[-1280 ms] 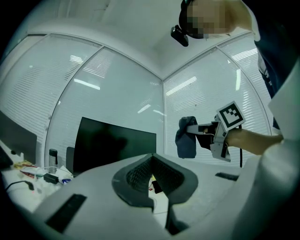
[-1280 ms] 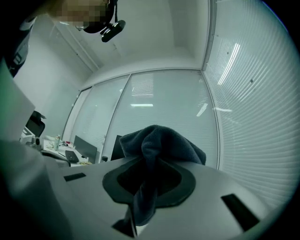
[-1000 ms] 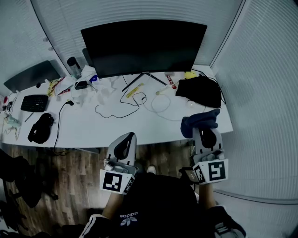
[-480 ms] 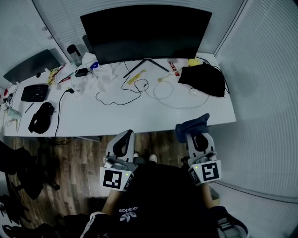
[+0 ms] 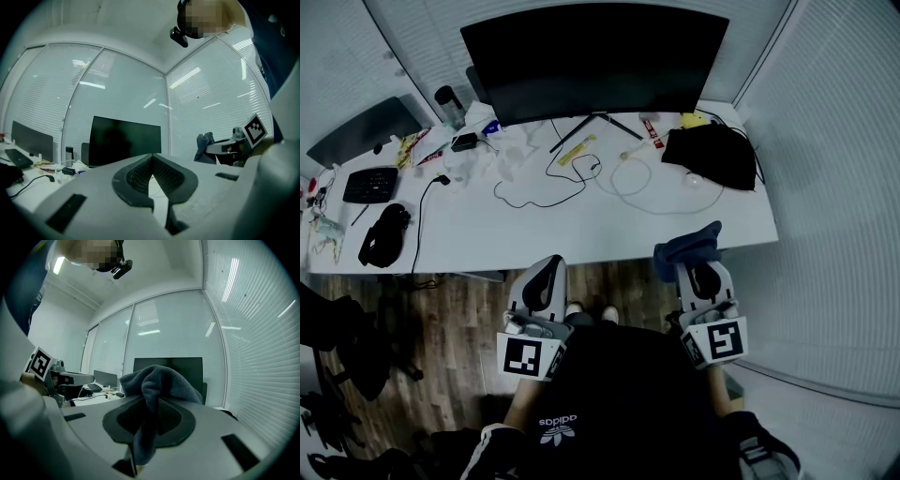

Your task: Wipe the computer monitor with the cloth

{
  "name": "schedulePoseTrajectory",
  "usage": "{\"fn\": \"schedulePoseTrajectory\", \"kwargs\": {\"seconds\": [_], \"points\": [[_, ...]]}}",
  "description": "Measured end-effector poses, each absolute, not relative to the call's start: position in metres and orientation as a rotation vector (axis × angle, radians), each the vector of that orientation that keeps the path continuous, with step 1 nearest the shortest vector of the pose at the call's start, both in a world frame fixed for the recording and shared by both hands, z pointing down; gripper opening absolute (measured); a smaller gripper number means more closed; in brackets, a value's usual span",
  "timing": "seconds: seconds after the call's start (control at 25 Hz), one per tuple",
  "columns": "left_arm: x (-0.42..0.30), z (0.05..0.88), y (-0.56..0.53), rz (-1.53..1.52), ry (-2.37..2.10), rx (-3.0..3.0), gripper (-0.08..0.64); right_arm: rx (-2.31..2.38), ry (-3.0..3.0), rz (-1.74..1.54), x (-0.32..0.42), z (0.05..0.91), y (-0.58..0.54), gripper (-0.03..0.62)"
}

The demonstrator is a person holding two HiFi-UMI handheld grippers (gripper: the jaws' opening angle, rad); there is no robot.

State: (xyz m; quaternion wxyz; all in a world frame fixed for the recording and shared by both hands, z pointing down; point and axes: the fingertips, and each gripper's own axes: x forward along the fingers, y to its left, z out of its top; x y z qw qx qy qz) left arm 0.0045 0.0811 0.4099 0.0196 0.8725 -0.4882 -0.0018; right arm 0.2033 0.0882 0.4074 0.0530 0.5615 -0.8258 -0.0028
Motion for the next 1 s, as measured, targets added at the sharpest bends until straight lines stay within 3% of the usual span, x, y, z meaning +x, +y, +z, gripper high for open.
{"fn": "schedulePoseTrajectory", "kwargs": {"seconds": [1.0], "points": [[0.0141,0.4153,0.0803,-0.013,-1.497,2.700,0.006,1.679,-2.506,0.020,0.2066,0.4124,0.0823,0.046]]}}
